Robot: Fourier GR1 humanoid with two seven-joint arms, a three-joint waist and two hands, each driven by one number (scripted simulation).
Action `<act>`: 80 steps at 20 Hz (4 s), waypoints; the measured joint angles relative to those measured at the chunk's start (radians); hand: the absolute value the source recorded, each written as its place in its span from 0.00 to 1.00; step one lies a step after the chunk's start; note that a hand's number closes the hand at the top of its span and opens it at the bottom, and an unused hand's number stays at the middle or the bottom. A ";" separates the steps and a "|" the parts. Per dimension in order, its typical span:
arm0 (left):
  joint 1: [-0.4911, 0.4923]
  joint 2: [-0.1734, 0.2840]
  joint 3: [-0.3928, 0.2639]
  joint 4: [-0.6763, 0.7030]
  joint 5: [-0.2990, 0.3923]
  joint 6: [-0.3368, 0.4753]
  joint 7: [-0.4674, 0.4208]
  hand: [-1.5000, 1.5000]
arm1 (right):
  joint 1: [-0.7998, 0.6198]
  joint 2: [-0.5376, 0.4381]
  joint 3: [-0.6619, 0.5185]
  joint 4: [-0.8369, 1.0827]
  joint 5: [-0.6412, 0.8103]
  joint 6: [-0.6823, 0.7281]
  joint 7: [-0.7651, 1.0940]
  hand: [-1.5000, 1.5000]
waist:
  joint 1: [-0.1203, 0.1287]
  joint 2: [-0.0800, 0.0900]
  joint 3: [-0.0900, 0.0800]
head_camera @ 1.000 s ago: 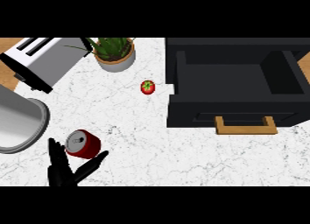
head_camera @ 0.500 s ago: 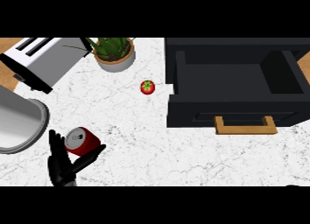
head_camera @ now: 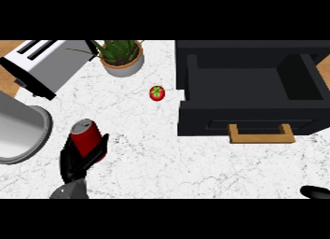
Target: Pick up the can, place it into the drawer and close the drawer
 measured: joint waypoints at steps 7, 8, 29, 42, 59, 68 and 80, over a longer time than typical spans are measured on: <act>-0.046 0.008 0.012 0.043 -0.002 -0.068 -0.031 1.00 | 0.011 -0.012 -0.039 0.007 -0.023 0.021 -0.025 0.00 | 0.000 0.001 0.000; -0.054 0.001 0.009 0.035 -0.004 -0.063 -0.030 1.00 | 0.028 -0.004 -0.034 -0.010 -0.018 0.024 -0.025 0.00 | 0.000 0.000 0.000; -0.476 -0.001 -0.136 0.050 -0.120 -0.209 0.249 1.00 | 0.002 -0.009 -0.032 -0.050 0.015 0.001 0.021 0.00 | 0.000 -0.001 0.000; -0.688 -0.046 -0.207 -0.244 -0.166 -0.053 0.664 1.00 | -0.002 -0.024 -0.059 -0.051 0.004 0.008 0.027 0.00 | 0.001 -0.002 0.000; -1.156 -0.065 -0.260 0.047 -0.116 0.095 0.821 1.00 | -0.056 -0.016 -0.032 -0.008 0.031 -0.009 0.012 0.00 | -0.029 0.006 0.001; -1.309 -0.065 -0.342 0.230 -0.016 0.148 0.805 1.00 | -0.084 -0.025 -0.011 -0.045 0.029 -0.018 0.064 0.00 | -0.058 0.013 0.001; -1.420 -0.065 -0.419 0.396 0.070 0.264 0.755 0.00 | -0.146 -0.056 -0.003 -0.025 0.033 -0.019 0.089 0.00 | -0.093 0.023 0.003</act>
